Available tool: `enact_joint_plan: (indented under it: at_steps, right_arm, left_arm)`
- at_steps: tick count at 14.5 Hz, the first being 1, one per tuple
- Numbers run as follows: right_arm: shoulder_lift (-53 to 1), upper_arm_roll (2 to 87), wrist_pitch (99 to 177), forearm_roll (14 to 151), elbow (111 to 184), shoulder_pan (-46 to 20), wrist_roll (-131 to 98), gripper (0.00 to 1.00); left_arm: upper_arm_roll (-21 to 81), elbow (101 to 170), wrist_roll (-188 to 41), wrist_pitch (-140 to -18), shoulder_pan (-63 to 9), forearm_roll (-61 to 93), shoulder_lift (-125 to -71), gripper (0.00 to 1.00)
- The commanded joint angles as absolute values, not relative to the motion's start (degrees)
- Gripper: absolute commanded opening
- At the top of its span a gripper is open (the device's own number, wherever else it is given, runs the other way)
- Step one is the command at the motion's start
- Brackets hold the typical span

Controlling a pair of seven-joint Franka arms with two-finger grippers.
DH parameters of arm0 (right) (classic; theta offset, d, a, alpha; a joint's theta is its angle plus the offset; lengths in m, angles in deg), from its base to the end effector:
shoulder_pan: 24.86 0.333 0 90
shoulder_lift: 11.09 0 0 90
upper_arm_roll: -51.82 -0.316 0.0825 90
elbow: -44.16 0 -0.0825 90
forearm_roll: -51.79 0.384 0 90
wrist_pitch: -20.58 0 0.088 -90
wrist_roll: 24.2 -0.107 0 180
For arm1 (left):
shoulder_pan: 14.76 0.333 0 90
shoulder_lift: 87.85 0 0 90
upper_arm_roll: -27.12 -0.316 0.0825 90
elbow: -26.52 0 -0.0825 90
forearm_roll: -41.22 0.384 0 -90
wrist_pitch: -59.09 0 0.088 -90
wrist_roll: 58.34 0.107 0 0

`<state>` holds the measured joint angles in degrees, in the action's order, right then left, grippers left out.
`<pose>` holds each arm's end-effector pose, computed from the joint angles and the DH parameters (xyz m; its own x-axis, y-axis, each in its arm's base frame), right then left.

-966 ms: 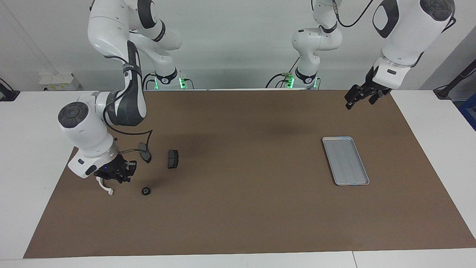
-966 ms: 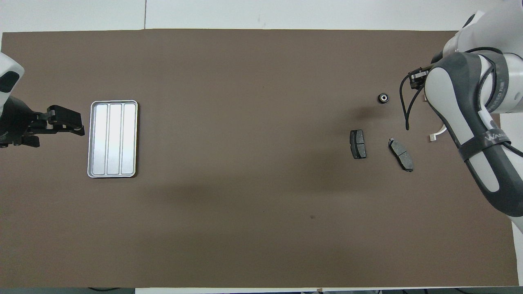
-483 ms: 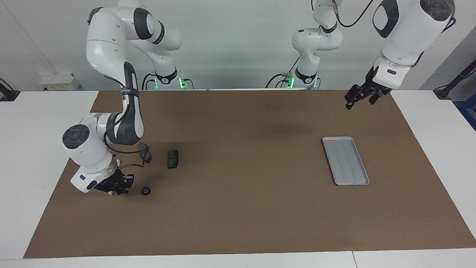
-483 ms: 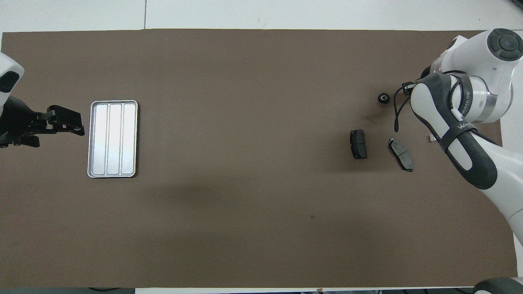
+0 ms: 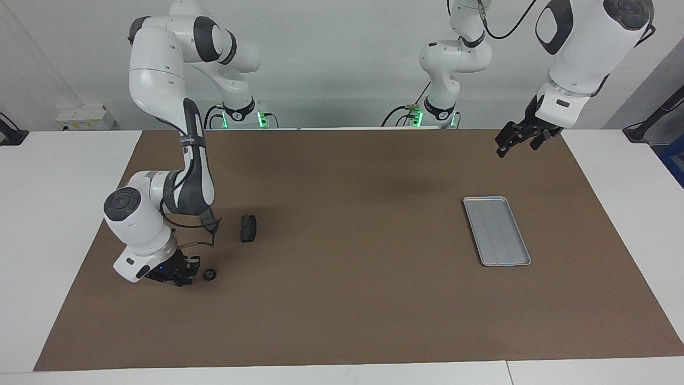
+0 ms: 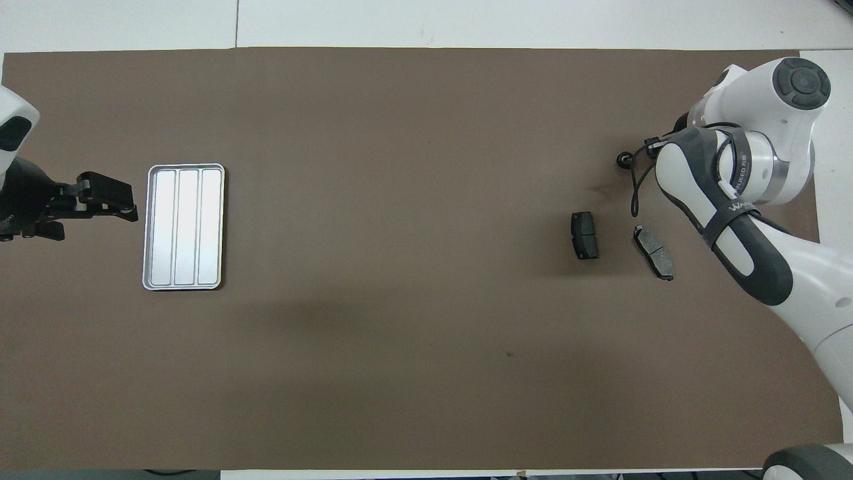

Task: Place bearing gear from tray to pile
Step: 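Place the second bearing beside the first near the white semicircle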

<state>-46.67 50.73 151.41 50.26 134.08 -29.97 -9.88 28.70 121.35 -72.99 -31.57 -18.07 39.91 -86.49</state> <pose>0.7071 -0.0523 0.2879 0.9775 0.1917 0.0874 0.1895 -0.9813 0.0333 0.5437 -0.0491 0.5988 0.9840 0.1699 -0.0530 0.1706 -0.9853 0.0090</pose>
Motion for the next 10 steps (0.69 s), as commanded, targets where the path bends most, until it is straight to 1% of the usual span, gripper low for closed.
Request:
enact_joint_plan:
  at_steps: [1,3,4,5,6,10]
  right_arm:
    - [-46.42,50.41,152.95,50.56,135.31,-30.22,-10.14,0.00]
    - [-46.42,50.41,152.95,50.56,135.39,-30.13,-10.32,0.00]
    - [-46.42,50.41,152.95,50.56,135.39,-30.13,-10.49,0.05]
    - [-46.42,50.41,153.12,50.56,135.39,-30.04,-11.10,0.76]
    - [-46.42,50.41,153.21,50.47,135.31,-30.04,-11.37,1.00]
    - [-44.67,50.23,151.90,50.56,135.04,-29.87,-11.90,1.00]
  left_arm:
    - [28.35,122.58,-72.93,-31.53,-18.36,39.11,-85.22,1.00]
    - [28.35,122.67,-72.93,-31.53,-18.36,39.11,-85.22,1.00]
    - [28.35,122.59,-72.93,-31.61,-18.36,39.11,-85.22,1.00]
    - [28.35,122.58,-72.93,-31.61,-18.36,39.11,-85.22,1.00]
    - [28.35,122.58,-72.93,-31.53,-18.36,39.11,-85.22,1.00]
    - [28.35,122.67,-72.93,-31.61,-18.36,39.11,-85.22,1.00]
